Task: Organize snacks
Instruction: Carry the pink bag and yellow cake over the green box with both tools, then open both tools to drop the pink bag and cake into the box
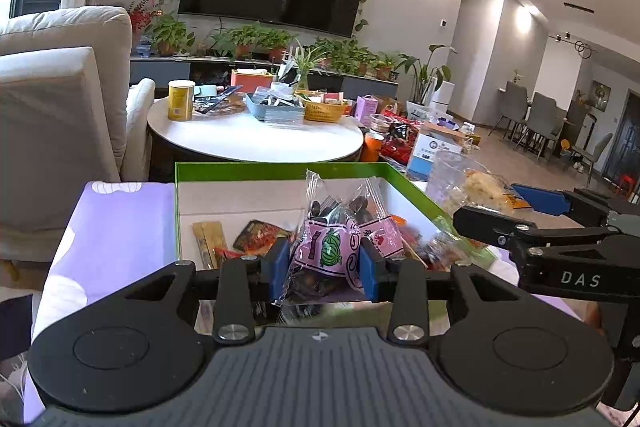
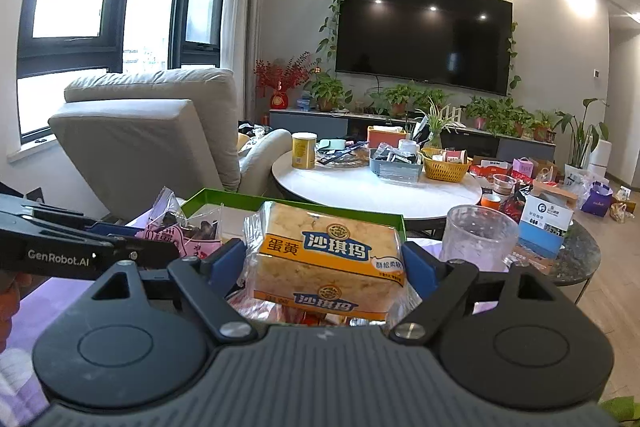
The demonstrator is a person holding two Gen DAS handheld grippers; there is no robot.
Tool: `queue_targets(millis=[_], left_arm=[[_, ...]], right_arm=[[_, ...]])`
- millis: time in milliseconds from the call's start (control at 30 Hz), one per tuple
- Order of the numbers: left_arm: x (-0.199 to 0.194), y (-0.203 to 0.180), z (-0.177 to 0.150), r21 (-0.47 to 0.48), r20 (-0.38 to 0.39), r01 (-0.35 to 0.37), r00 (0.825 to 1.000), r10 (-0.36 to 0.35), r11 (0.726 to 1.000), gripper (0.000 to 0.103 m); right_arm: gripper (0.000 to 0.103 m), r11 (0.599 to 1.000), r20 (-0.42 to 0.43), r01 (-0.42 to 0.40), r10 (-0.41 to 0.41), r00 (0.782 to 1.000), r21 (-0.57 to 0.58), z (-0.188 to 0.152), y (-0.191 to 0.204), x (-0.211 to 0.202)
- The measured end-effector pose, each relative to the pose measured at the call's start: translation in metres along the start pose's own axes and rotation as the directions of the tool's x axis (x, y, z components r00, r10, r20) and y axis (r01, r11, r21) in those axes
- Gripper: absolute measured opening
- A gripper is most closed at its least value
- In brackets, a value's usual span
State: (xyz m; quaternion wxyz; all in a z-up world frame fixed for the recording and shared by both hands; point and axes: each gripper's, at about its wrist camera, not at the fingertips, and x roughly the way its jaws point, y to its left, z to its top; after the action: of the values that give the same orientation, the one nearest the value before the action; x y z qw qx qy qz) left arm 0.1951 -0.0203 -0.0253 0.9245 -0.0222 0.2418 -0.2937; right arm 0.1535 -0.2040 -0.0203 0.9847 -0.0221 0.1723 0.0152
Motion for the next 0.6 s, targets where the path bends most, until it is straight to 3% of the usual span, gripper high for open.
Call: queue_targets(millis=[267, 333, 600], left_arm=[[0.038, 0.003, 0.006, 0.020, -0.024, -0.090, 0.996, 0.090, 0.996, 0.036], [0.041, 0.004, 0.005, 0.025, -0.023, -0.084, 0.996, 0.084, 0.996, 0.036], [0.027, -0.003, -0.004, 0.047, -0.006, -0.166, 0.986, 0.166, 0.985, 0.036]], right_arm=[[0.048, 0.996, -0.038, -0.019, 0.022, 0.999, 0.082, 0.002, -0.014, 0.047], [0.048, 0.995, -0.057, -0.005, 0.011, 0.998, 0.102, 0.001, -0.016, 0.058], [0.048, 0.989, -0.038, 0.006, -0.001, 0.999, 0.145, -0.010, -0.018, 0.039]])
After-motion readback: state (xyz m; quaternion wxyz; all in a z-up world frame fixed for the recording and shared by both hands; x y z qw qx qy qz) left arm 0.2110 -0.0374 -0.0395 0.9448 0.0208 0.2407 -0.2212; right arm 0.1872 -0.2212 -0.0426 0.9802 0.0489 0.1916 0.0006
